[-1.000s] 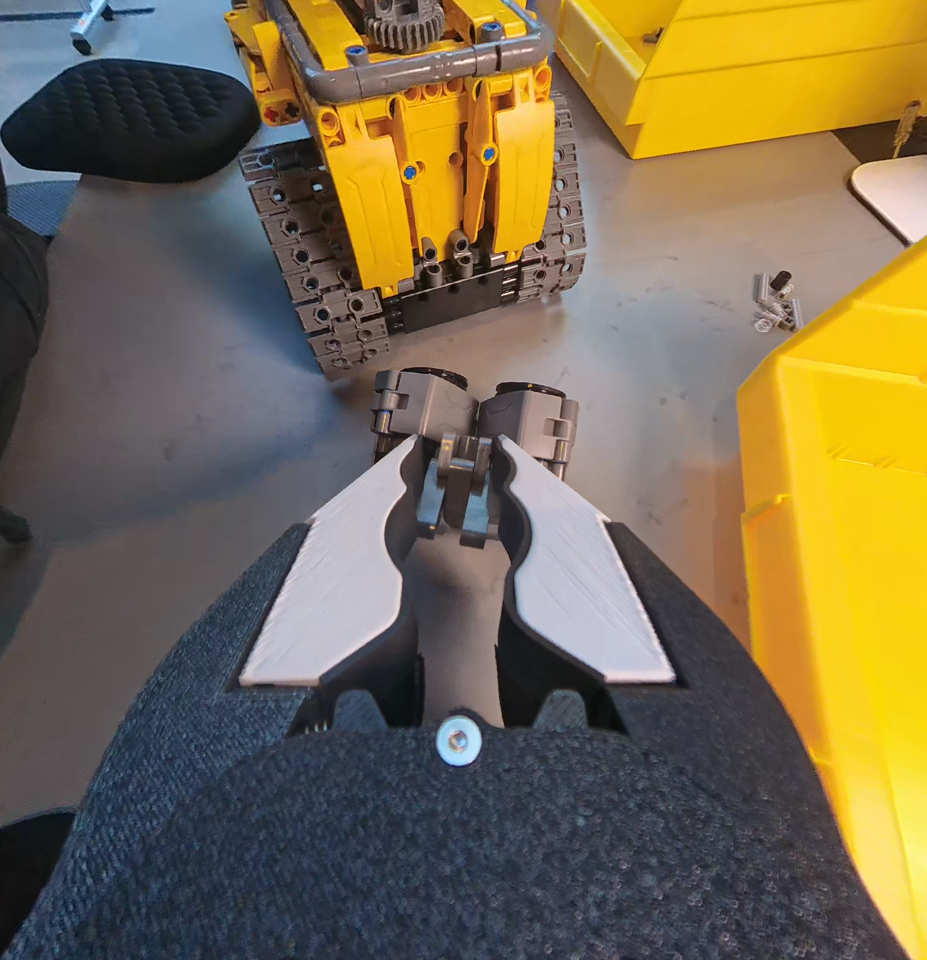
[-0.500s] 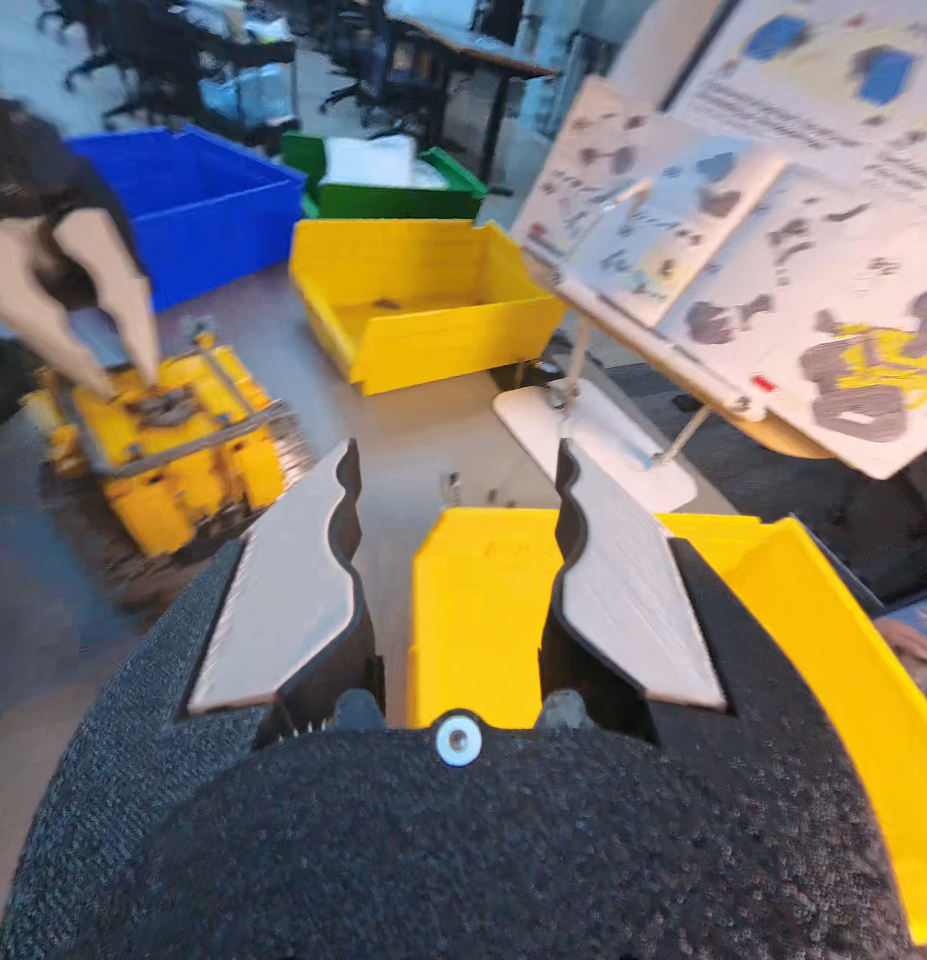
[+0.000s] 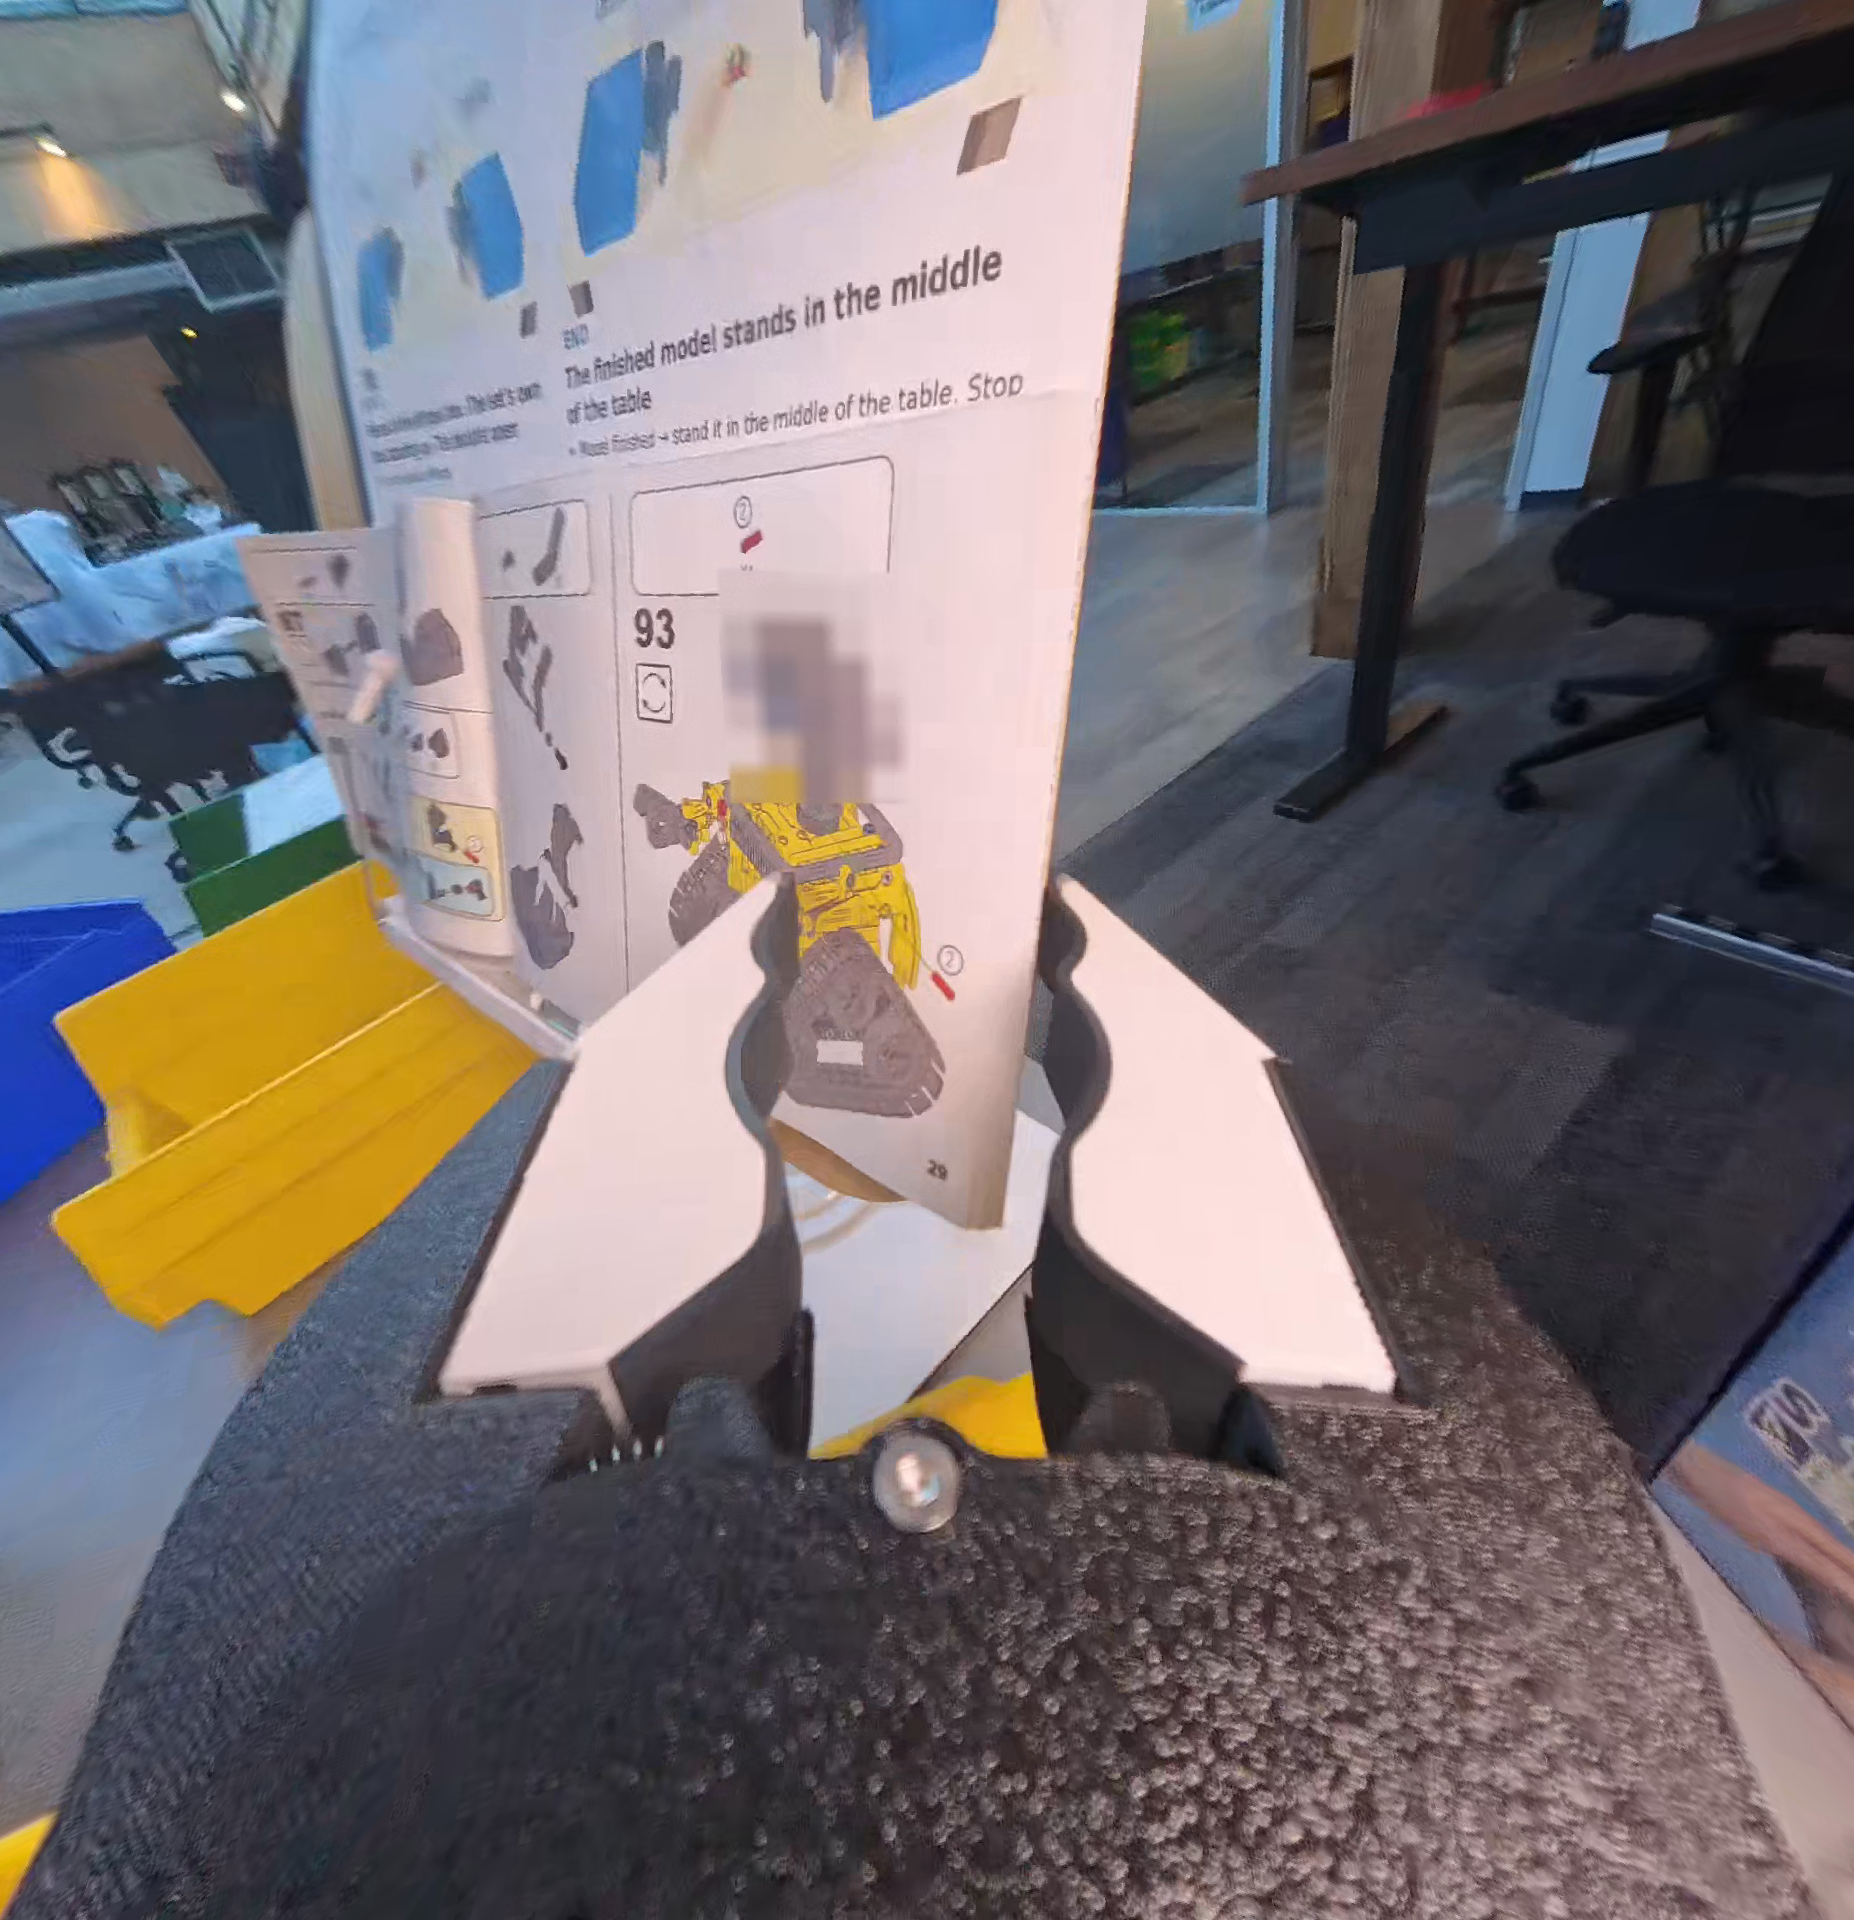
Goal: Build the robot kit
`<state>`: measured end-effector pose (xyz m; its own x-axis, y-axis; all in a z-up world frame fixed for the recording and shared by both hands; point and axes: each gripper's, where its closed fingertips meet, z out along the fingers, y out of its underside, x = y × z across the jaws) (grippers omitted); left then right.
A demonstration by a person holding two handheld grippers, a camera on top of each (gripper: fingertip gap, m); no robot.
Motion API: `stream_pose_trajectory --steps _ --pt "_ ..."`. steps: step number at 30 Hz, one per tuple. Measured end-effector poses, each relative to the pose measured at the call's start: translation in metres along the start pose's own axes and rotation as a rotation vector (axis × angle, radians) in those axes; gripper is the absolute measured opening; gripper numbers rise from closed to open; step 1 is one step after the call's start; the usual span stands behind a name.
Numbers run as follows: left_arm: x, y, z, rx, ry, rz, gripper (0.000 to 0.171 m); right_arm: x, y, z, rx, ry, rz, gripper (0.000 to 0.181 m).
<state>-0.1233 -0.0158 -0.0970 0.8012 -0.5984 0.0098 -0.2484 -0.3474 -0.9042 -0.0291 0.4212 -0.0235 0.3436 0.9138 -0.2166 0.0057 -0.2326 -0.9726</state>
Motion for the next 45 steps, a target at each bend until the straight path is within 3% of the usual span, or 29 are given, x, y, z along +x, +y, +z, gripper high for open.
stream_pose_trajectory --steps 2,6,10,12,17,19,20,21,23,26,45 --pt "-0.031 -0.014 0.0 0.055 -0.064 -0.045 0.035 -0.009 0.002 -0.013 0.026 -0.032 0.031 0.037" --pt "-0.109 -0.064 0.01 0.222 -0.117 -0.224 0.054 -0.018 0.007 -0.022 0.018 -0.017 0.008 0.035" --pt "-0.203 -0.103 0.026 0.324 -0.225 -0.215 0.074 -0.017 0.01 -0.02 -0.024 -0.014 -0.011 0.047" --pt "-0.248 -0.112 0.039 0.34 -0.234 -0.235 0.081 -0.018 0.013 -0.021 -0.038 -0.03 -0.009 0.051" --pt "-0.324 -0.104 0.09 0.301 -0.051 -0.453 0.101 -0.017 0.014 -0.027 -0.003 -0.04 -0.029 0.046" --pt "-0.323 -0.114 0.105 0.351 0.113 -0.526 0.093 -0.015 0.012 -0.028 0.008 -0.05 -0.006 0.039" --pt "-0.316 -0.119 0.11 0.371 0.201 -0.544 0.081 -0.017 0.012 -0.028 0.009 -0.07 0.008 0.03" --pt "-0.308 -0.123 0.115 0.374 0.273 -0.551 0.056 -0.017 0.012 -0.027 0.011 -0.078 0.028 0.028" --pt "-0.307 -0.118 0.125 0.345 0.26 -0.579 0.031 -0.015 0.012 -0.027 0.003 -0.076 0.041 0.023" --pt "-0.305 -0.117 0.123 0.336 0.258 -0.688 0.031 -0.015 0.013 -0.028 -0.027 -0.063 0.062 0.021" --pt "-0.256 -0.108 0.106 0.217 0.304 -0.779 0.03 -0.045 0.023 -0.063 -0.181 -0.023 0.087 0.022"
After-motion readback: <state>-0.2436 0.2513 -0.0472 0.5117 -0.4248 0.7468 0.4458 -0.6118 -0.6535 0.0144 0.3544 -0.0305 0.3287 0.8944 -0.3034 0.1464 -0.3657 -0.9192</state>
